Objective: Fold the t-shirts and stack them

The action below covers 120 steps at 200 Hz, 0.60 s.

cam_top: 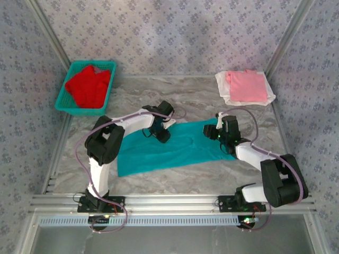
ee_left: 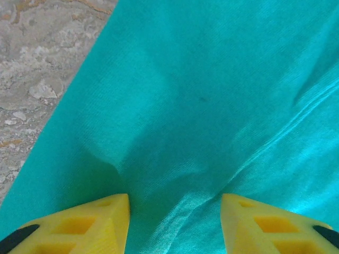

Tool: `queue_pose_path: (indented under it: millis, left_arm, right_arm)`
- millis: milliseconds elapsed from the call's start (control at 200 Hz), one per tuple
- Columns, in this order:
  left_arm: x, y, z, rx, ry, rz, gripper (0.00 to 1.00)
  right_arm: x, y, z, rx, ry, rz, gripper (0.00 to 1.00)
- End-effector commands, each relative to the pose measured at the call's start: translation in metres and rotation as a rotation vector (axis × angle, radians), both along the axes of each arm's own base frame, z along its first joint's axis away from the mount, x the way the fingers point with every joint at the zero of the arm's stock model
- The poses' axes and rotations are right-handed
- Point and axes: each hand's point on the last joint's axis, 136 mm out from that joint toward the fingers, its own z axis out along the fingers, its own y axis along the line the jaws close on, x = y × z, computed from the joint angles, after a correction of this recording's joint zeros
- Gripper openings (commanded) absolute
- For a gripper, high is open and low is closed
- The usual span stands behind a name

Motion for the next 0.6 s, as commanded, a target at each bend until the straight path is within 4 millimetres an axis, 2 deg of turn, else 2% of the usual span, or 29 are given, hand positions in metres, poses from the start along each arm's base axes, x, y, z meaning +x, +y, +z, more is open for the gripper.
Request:
queue_pose_path:
  millis: [0, 200, 285, 365, 460, 545, 595]
  left_arm:
    - [0.005, -0.002, -0.002, 0.027, -0.009, -0.018, 0.43]
    - [0.006, 0.001, 0.001, 0.036, -0.023, 0.002, 0.28]
    - [0.008, 0.001, 0.007, 0.029, -0.033, 0.017, 0.18]
    - [0.008, 0.0, 0.012, 0.024, -0.038, 0.023, 0.19]
    - [0.006, 0.001, 0.015, 0.028, -0.041, 0.02, 0.3]
    - [0.006, 0.001, 0.018, 0.032, -0.045, 0.019, 0.29]
    - [0.006, 0.002, 0.018, 0.036, -0.046, 0.016, 0.24]
  right_arm:
    - [0.002, -0.002, 0.013, 0.01, -0.055, -0.026, 0.46]
    - [-0.002, -0.008, 0.017, 0.001, -0.072, -0.048, 0.48]
    - [-0.002, -0.007, 0.018, 0.006, -0.072, -0.044, 0.48]
    - [-0.002, -0.006, 0.018, 0.009, -0.068, -0.042, 0.48]
    - [-0.002, -0.007, 0.018, 0.008, -0.068, -0.044, 0.48]
    - [-0.002, -0.007, 0.017, 0.005, -0.064, -0.046, 0.48]
    - [-0.002, -0.007, 0.017, 0.005, -0.066, -0.047, 0.48]
